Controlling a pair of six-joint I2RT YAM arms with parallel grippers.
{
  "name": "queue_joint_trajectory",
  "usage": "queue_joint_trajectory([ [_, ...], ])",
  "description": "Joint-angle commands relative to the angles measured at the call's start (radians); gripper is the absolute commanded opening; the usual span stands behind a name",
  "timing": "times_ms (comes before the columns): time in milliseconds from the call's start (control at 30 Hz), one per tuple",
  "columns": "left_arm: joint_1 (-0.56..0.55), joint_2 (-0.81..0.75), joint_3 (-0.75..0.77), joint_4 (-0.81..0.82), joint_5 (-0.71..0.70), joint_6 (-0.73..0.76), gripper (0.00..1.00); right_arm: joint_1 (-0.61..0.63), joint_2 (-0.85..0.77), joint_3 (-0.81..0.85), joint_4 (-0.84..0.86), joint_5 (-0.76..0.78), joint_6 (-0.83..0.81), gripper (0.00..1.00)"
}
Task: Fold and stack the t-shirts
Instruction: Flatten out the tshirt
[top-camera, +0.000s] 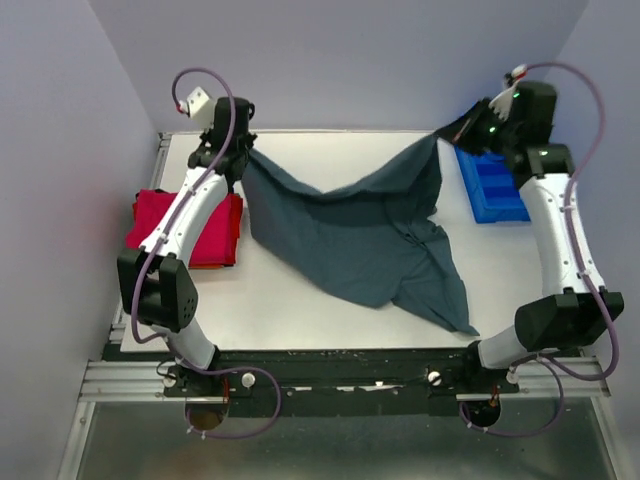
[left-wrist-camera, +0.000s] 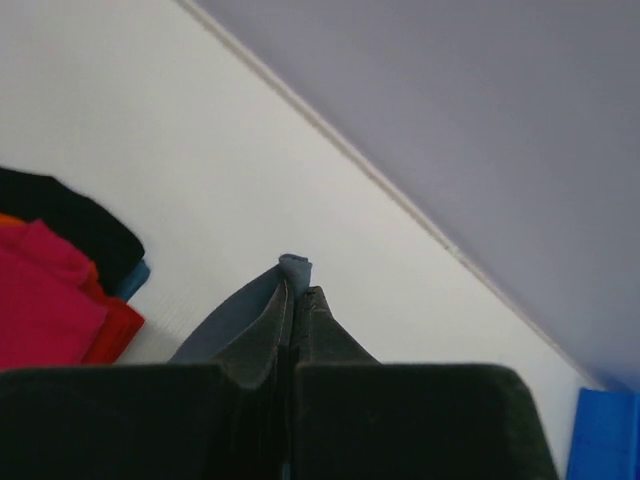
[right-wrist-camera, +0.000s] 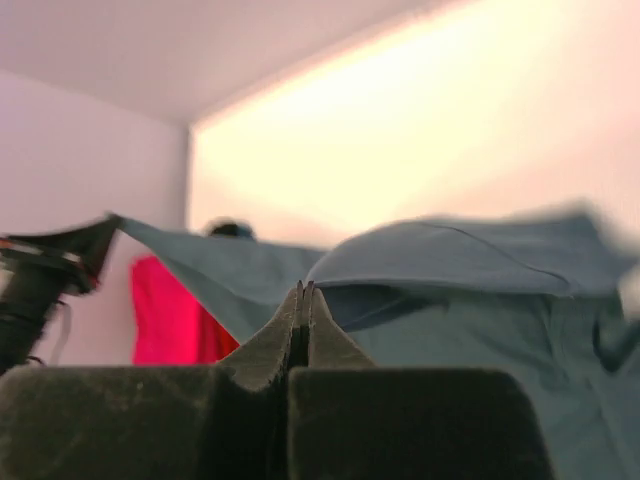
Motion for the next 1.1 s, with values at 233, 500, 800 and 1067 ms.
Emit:
queue_joint_trajectory([
  [233, 0.024, -0.022, 0.606, -0.345, 0.138, 0.121, 0.0, -0.311, 0.009, 0.8, -0.157, -0.474, 0.127, 0.01],
  [500, 0.022, -0.44, 0.263, -0.228, 0.172, 0.107, 0.0, -0.386, -0.314, 0.732, 0.01, -0.536, 0.146, 0.01],
  [800, 0.024, -0.256, 0.428, -0.264, 0.071, 0.173, 0.0, -0.386, -0.292, 0.528, 0.134, -0.456, 0.179, 0.01],
  [1067, 0.093, 0.224, 0.791, -0.346, 0.182, 0.081, 0.0, -0.337, 0.142, 0.685, 0.278, -0.48, 0.293, 0.01],
])
